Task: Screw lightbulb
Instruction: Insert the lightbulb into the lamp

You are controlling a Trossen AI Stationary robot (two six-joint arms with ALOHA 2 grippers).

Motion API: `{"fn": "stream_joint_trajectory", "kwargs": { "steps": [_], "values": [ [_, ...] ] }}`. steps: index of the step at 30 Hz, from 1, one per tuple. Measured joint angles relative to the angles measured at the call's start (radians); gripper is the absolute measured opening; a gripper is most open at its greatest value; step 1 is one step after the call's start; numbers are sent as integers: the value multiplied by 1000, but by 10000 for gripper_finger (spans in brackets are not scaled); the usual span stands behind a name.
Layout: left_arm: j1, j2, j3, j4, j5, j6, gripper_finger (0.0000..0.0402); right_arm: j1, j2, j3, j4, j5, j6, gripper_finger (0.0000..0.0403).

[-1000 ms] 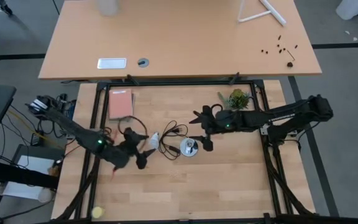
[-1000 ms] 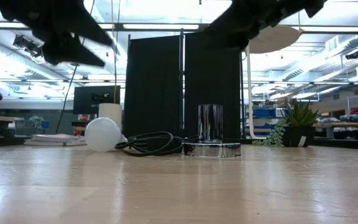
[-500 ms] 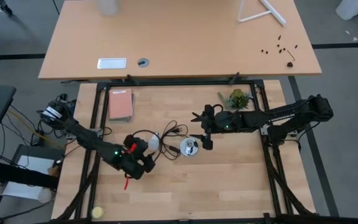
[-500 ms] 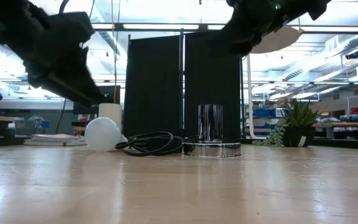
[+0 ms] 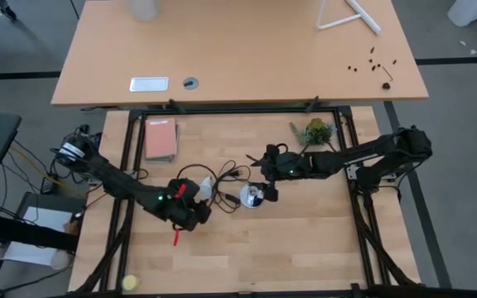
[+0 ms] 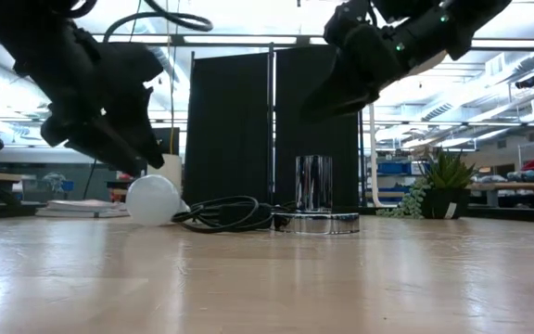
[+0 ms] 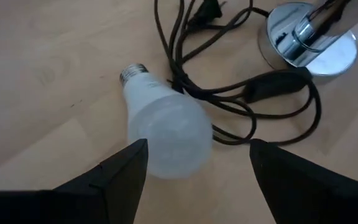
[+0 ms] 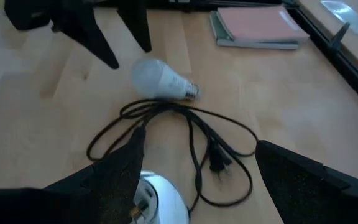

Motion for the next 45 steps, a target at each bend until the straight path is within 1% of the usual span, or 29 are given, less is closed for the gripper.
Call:
{"fn": "stream_joint_trajectory", "kwargs": {
  "steps": [5, 13, 17, 21, 24, 28, 30, 34, 39, 45],
  "values": [
    [0, 20, -1, -42, -57, -69, 286, 0, 23, 0, 19, 0, -1, 320],
    [28, 79, -1, -26, -57, -71, 290, -1, 27, 0, 63, 0, -26, 320],
    [44, 105, -1, 10, -57, -70, 315, -5, 27, 0, 73, 0, -28, 320],
    [60, 115, -1, 35, -60, -64, 357, -7, 27, 0, 77, 0, -32, 320],
    [81, 121, -1, 51, -60, -16, 383, -7, 27, 0, 84, 0, -35, 320],
    [123, 124, -1, 72, -58, 33, 394, -7, 27, 0, 86, -1, -35, 320],
    [152, 124, -1, 68, -45, 57, 392, -7, 27, 0, 87, -1, -35, 320],
    [204, 128, -4, 61, 25, 111, 391, -7, 26, 0, 87, -1, -29, 320],
    [243, 147, -35, 74, 107, 139, 391, -3, 26, 0, 87, -1, -17, 320],
    [242, 146, -43, 68, 109, 150, 390, 0, 26, 0, 96, -1, -7, 320]
  ]
}}
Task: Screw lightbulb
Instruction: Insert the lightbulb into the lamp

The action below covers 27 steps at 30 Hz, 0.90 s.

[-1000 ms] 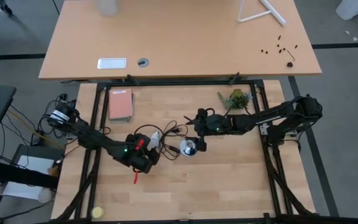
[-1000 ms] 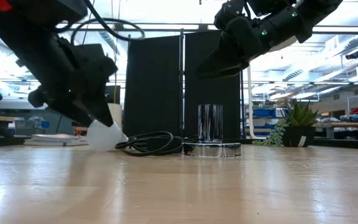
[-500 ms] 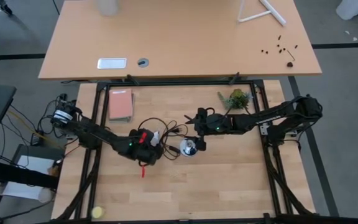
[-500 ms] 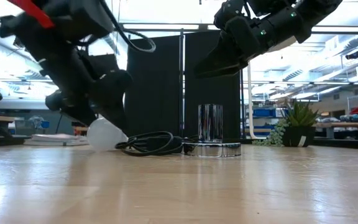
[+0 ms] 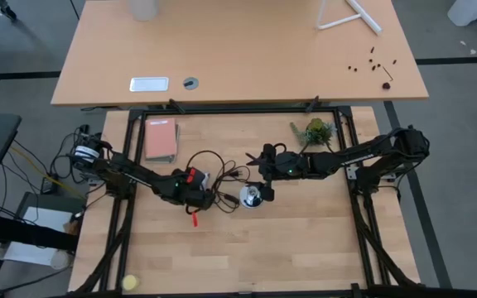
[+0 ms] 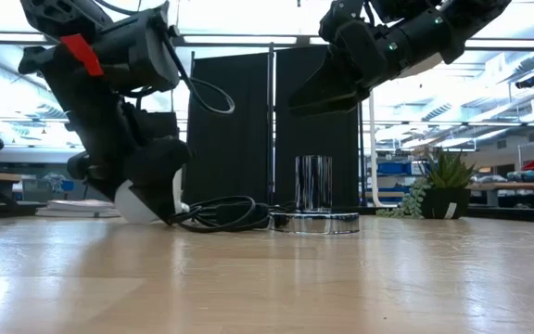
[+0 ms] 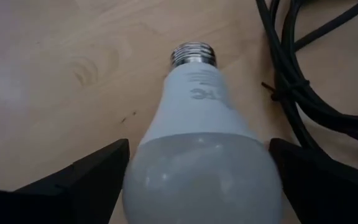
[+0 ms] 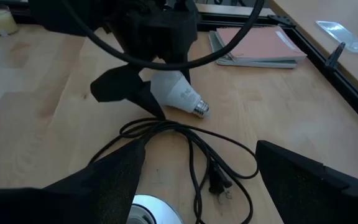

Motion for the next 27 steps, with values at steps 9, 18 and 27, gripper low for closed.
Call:
{"fn": "stream_joint_trajectory", "kwargs": {
  "steps": [9, 18, 27],
  "values": [
    [-2, 2, 0, -3, -10, 27, 309, 0, 0, 0, 6, 0, 6, 320],
    [-19, 1, 0, -1, -11, 42, 259, 0, 0, 0, 1, 0, -8, 320],
    [-35, 1, 162, -152, 41, 189, 279, 24, 0, 22, -49, -59, -136, 320]
  ]
}}
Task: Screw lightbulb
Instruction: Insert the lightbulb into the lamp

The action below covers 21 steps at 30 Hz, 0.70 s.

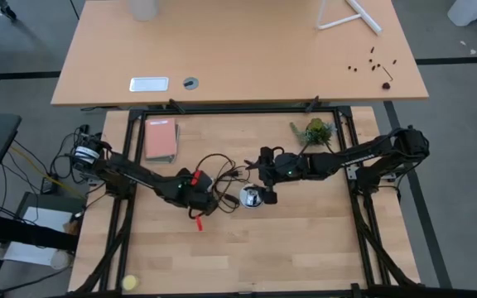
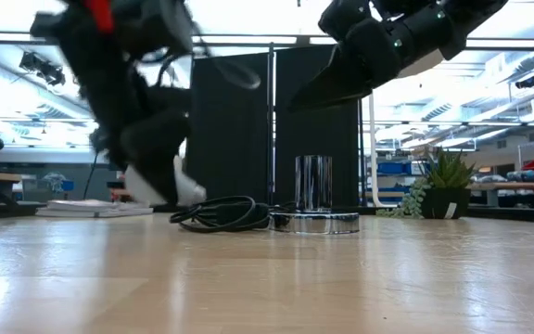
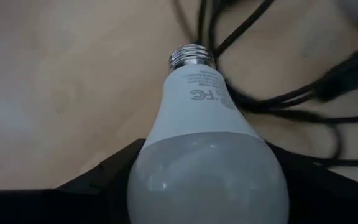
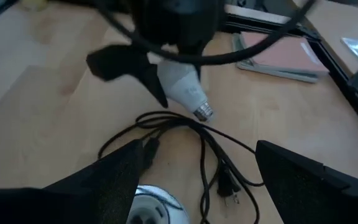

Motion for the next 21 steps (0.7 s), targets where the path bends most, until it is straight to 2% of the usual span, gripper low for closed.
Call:
{"fn": "stream_joint_trajectory", "kwargs": {
  "steps": [5, 11, 15, 21],
  "values": [
    [0, 0, 162, -99, 0, 156, 276, 32, 0, 18, -5, 4, 11, 320],
    [0, 0, 325, -104, -2, 335, 276, 37, -2, 19, -22, 124, 168, 312],
    [0, -2, 364, -56, -2, 430, 276, 37, -9, 19, -12, 126, 218, 303],
    [0, -2, 369, -27, 15, 465, 276, 41, -53, 19, -3, 126, 248, 293]
  ]
}}
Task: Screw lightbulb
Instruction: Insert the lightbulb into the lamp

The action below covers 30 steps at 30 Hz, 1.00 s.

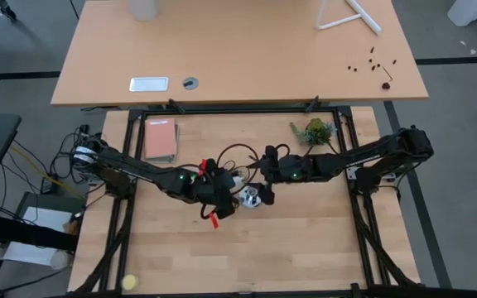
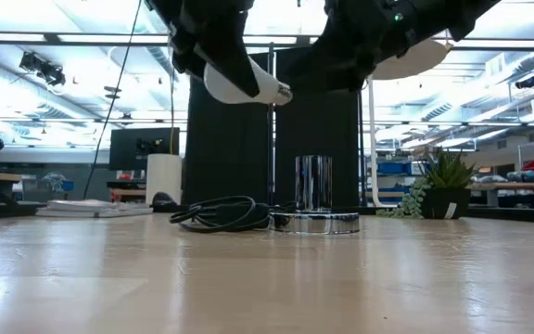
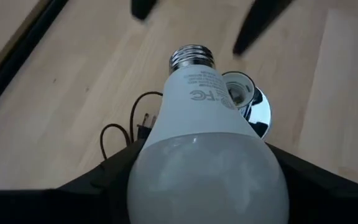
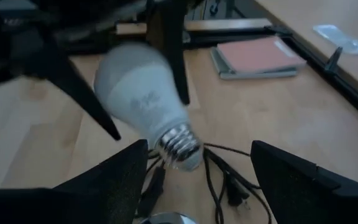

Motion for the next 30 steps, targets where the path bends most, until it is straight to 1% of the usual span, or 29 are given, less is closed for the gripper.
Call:
{"fn": "stream_joint_trajectory", "kwargs": {
  "steps": [4, 10, 14, 17, 19, 23, 25, 28, 30],
  "values": [
    [0, 0, 0, 38, 12, 20, 276, -1, -21, 0, -3, 18, 2, 290],
    [0, 2, -1, 110, 32, 72, 276, -2, 3, -8, -29, 26, 19, 290],
    [0, 5, -1, 154, 32, 92, 276, -6, -3, -31, -29, 29, 44, 286],
    [1, 32, 0, 223, 55, 112, 276, -4, -8, -47, -34, 30, 63, 286],
    [6, 64, 0, 294, 90, 138, 276, 3, -8, -58, -52, 30, 79, 286],
    [28, 111, 0, 358, 132, 150, 276, 15, -9, -60, -126, 34, 118, 285],
    [42, 114, 0, 359, 139, 139, 276, 21, -13, -61, -154, 67, 139, 285],
    [60, 112, 0, 341, 135, 116, 276, 36, -36, -61, -216, 146, 150, 284],
    [67, 108, 0, 320, 137, 116, 276, 43, -65, -61, -239, 168, 136, 284]
  ]
}}
